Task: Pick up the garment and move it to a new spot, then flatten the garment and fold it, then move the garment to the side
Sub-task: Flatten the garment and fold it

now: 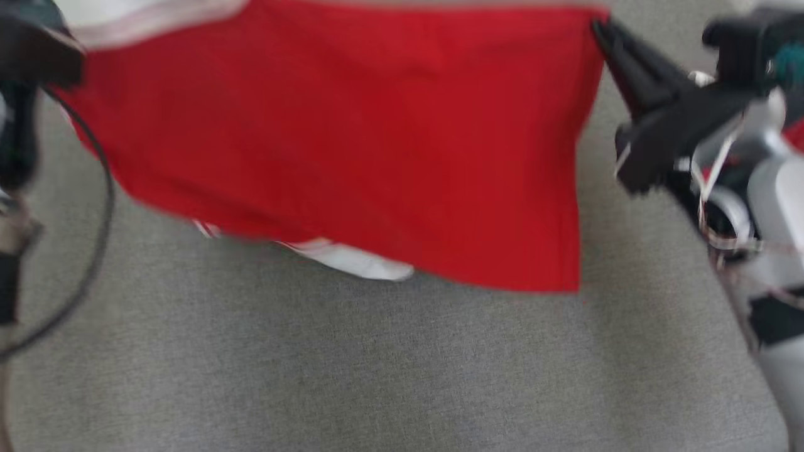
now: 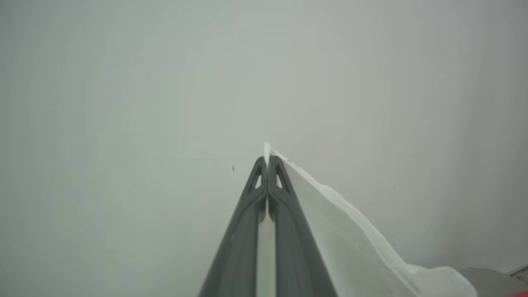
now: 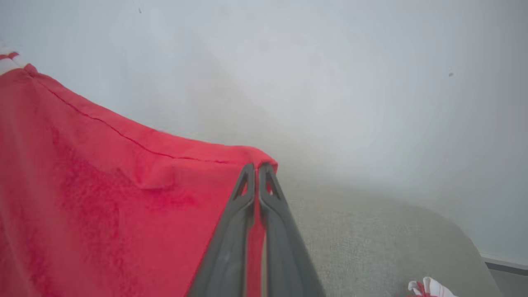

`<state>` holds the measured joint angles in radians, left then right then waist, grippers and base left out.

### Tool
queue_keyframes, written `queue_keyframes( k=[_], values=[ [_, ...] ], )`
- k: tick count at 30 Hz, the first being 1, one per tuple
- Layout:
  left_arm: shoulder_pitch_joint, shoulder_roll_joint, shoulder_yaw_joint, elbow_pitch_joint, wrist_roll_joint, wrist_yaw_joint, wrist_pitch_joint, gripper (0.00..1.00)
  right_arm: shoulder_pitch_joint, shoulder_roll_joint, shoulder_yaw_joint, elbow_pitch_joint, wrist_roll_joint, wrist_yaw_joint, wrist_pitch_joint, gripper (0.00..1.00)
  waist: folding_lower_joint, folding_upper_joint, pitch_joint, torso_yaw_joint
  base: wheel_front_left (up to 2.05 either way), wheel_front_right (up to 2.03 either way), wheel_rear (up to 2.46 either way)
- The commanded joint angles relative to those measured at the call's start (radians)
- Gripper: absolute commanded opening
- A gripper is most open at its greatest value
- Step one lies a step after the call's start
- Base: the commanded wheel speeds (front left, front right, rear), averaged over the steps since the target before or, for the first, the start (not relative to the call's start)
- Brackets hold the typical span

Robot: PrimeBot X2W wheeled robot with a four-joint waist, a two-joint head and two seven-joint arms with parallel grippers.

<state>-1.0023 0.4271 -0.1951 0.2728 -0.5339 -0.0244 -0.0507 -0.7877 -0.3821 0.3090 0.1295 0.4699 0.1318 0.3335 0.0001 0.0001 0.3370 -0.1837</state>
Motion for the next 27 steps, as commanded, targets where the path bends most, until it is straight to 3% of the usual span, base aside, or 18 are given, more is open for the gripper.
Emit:
queue_keyframes(
  k=[1, 4, 8, 12, 18, 22, 27],
  values=[
    [-0.057, 0.015, 0.015, -0.015, 0.004, 0.004, 0.003, 0.00, -0.074, -0.013, 0.023, 0.035, -0.003, -0.003, -0.024, 0.00, -0.0001, -0.0001, 0.101, -0.025, 0.00, 0.00, 0.00],
    [-0.167, 0.055, 0.033, -0.023, 0.029, 0.005, -0.001, 0.00, -0.215, -0.032, 0.049, 0.125, -0.020, -0.003, -0.093, 0.00, -0.0001, -0.0001, 0.156, -0.029, 0.00, 0.00, 0.00],
    [-0.322, 0.093, 0.065, -0.009, 0.077, 0.042, -0.051, 0.00, -0.384, -0.047, 0.061, 0.243, -0.083, -0.003, -0.200, 0.00, -0.0001, -0.0001, 0.212, -0.029, 0.00, 0.00, 0.00],
    [-0.473, 0.120, 0.093, 0.010, 0.096, 0.048, -0.104, 0.00, -0.537, -0.023, 0.029, 0.330, -0.146, -0.003, -0.305, 0.00, -0.0001, -0.0001, 0.253, -0.041, 0.00, 0.00, 0.00],
    [-0.634, 0.094, 0.113, -0.015, 0.121, 0.040, -0.201, 0.00, -0.715, 0.022, -0.097, 0.444, -0.272, -0.003, -0.465, 0.00, -0.0001, -0.0001, 0.262, -0.047, 0.00, 0.00, 0.00],
    [-0.672, 0.058, 0.090, -0.070, 0.170, 0.000, -0.214, 0.00, -0.761, 0.049, -0.157, 0.505, -0.347, -0.003, -0.519, 0.00, -0.0001, -0.0001, 0.275, -0.038, 0.00, 0.00, 0.00],
    [-0.544, 0.011, 0.061, -0.110, 0.224, -0.061, -0.214, 0.00, -0.709, 0.048, -0.133, 0.578, -0.405, -0.003, -0.524, 0.00, -0.0001, -0.0001, 0.317, -0.023, 0.00, 0.00, 0.00]
  ],
)
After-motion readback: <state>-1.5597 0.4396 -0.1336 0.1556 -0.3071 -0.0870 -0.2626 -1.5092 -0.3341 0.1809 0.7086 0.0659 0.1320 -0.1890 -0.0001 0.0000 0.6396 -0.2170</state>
